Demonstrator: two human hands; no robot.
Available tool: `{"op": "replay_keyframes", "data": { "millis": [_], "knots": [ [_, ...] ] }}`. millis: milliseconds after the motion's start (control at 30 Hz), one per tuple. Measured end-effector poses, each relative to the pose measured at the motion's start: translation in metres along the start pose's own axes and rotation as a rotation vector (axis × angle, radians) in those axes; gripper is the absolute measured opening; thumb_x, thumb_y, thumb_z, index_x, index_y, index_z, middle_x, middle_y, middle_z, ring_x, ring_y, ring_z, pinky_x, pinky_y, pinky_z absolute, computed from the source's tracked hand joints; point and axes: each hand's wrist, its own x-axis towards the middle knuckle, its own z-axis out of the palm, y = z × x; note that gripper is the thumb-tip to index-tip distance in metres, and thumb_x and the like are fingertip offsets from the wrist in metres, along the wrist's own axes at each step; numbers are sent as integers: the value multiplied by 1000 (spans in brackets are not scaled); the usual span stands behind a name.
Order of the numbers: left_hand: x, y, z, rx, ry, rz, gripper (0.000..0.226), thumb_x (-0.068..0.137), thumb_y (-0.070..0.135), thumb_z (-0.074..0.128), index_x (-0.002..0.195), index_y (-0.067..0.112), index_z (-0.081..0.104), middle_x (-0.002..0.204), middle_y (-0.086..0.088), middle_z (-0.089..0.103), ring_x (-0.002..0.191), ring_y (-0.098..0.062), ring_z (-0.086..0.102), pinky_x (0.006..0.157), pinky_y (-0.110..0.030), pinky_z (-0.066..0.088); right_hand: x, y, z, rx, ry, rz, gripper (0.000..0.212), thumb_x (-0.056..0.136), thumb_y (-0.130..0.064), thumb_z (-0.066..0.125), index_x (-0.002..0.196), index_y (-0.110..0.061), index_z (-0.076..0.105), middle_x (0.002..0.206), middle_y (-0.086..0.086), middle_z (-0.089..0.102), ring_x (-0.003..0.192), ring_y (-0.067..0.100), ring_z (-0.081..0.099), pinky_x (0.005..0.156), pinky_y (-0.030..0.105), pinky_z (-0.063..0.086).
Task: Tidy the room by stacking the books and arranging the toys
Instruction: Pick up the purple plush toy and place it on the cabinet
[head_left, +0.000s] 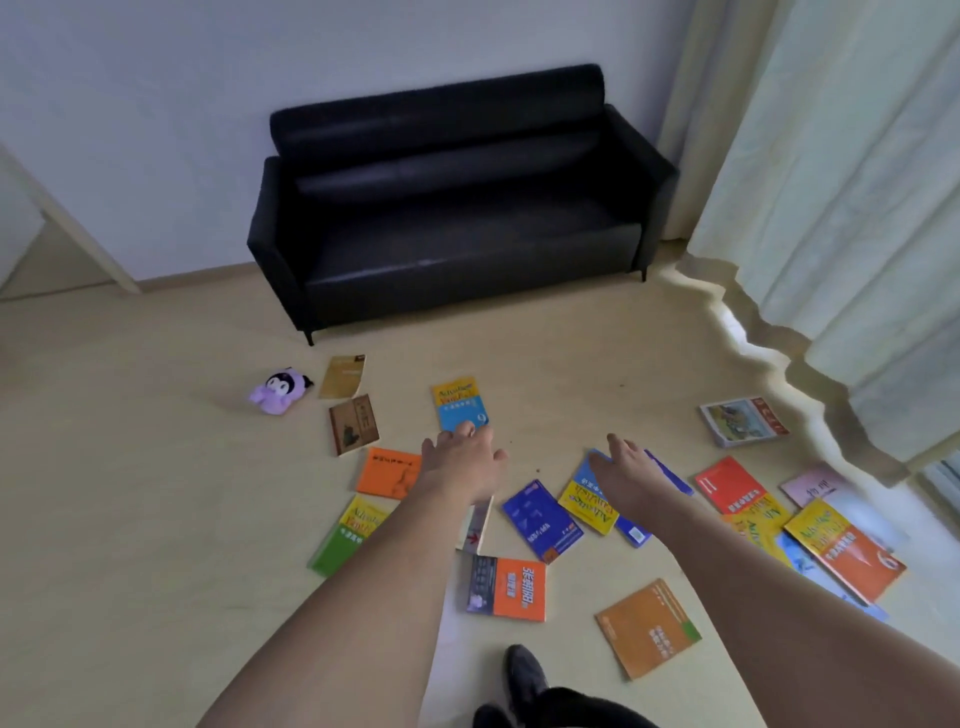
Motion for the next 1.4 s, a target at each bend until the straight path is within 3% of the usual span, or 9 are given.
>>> {"op": "replay_keyframes", "data": {
  "millis": [167,333,633,867,967,1100,1200,1333,1400],
  "knots": [
    [26,-43,-26,-36,30,-44,45,101,39,29,140,20,42,146,-8,41,132,-32,41,111,-51,33,34,-59,6,-14,-28,-68,42,104,-20,28,138,3,38,143,21,36,133,38,32,109,42,29],
    [50,-103,-43,-72,39,-123,44,101,40,31,138,20,45,144,-7,43,132,-32,42,113,-49,31,75,-115,28,57,-60,-70,48,103,-33,29,140,-4,35,148,17,35,137,36,31,108,40,26],
    [115,-247,-82,-97,18,-82,53,101,41,34,148,19,39,151,-8,38,136,-32,40,109,-46,35,140,-265,85,48,-57,-61,49,103,-32,30,144,-6,32,150,16,34,138,34,32,110,38,26],
    [146,-424,-141,-63,-74,-78,50,101,40,35,148,22,38,152,-8,36,134,-33,41,110,-48,34,169,-410,152,70,-124,25,46,99,-24,39,140,-5,38,141,18,42,128,36,43,103,39,38],
    [158,-483,-158,-47,-82,-124,53,101,39,36,151,22,34,153,-8,36,134,-35,40,110,-47,35,180,-457,170,24,-179,13,28,99,-14,36,122,-3,49,132,20,42,124,36,43,95,38,39],
    [191,-533,-178,-73,-79,-93,55,100,40,39,153,24,33,155,-8,36,137,-35,39,109,-46,37,209,-513,184,21,-168,22,42,100,-17,37,137,2,42,137,20,44,125,36,45,96,36,39],
    [226,-562,-192,-68,-107,-58,56,100,40,39,152,23,33,154,-8,36,136,-34,41,108,-46,39,243,-555,202,98,-170,27,26,97,-20,37,115,-5,46,131,17,46,105,31,47,84,35,41],
    [283,-609,-208,-28,-150,-48,52,99,35,40,149,22,38,153,-7,38,137,-33,40,107,-45,40,295,-609,226,158,-238,88,48,99,-21,42,145,-7,34,144,17,41,128,33,45,94,31,39],
    [323,-639,-218,-15,-168,-44,49,99,35,40,146,20,41,151,-6,39,136,-33,40,107,-45,39,335,-636,241,178,-258,115,49,99,-19,42,146,-5,33,145,18,42,131,33,43,99,32,38]
  ]
}}
